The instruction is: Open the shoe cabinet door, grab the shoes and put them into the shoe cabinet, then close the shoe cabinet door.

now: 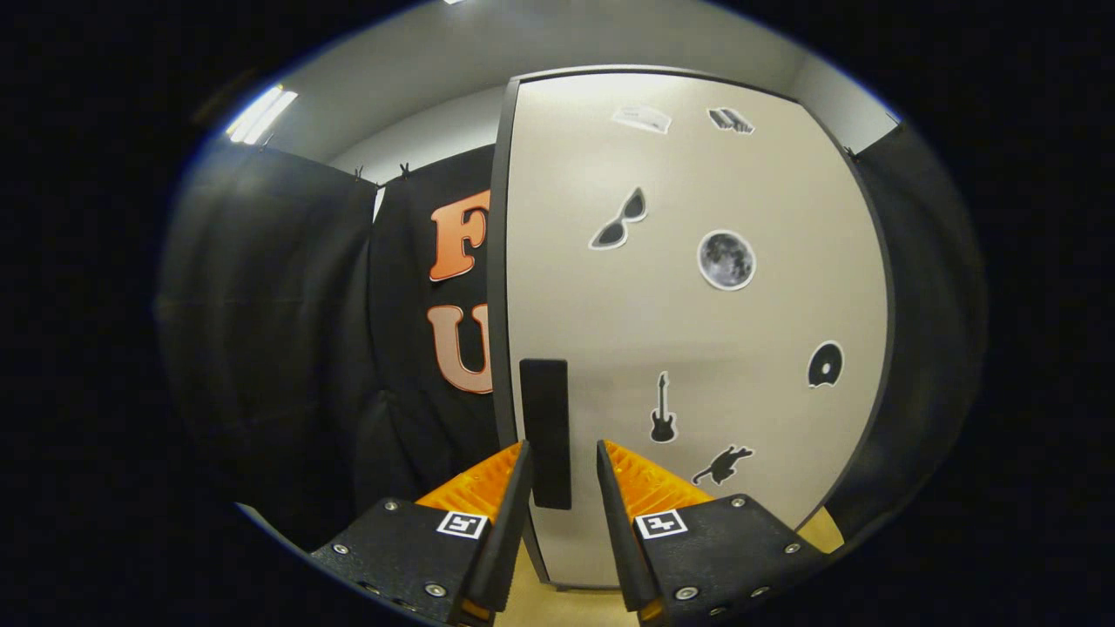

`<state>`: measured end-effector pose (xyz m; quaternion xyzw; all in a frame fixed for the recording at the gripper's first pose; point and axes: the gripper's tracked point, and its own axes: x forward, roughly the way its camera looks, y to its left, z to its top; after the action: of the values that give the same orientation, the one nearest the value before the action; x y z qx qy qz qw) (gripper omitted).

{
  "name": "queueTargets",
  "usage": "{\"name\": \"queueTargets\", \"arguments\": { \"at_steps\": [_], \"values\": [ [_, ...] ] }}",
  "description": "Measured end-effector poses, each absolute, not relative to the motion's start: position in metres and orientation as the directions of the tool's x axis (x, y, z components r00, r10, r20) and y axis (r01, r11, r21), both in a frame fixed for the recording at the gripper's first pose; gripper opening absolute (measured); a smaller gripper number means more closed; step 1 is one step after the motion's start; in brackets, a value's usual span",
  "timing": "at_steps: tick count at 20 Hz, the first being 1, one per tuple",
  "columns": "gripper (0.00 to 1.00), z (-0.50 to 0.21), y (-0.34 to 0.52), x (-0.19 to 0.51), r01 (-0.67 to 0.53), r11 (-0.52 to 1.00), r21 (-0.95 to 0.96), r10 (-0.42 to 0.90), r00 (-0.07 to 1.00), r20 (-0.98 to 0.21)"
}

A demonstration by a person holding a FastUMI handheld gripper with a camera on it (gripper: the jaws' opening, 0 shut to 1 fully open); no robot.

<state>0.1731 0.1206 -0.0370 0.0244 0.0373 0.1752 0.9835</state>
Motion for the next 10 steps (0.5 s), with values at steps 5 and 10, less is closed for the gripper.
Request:
{"name": "queueTargets", "arguments": {
  "at_steps": [5,10],
  "values": [
    [0.49,-0.027,0.078,0.113,-0.238,0.971,0.015,0.238,0.969,-0.07],
    [0.55,-0.02,0.047,0.045,-0.155,0.988,0.021,0.156,0.987,-0.044]
  ]
}}
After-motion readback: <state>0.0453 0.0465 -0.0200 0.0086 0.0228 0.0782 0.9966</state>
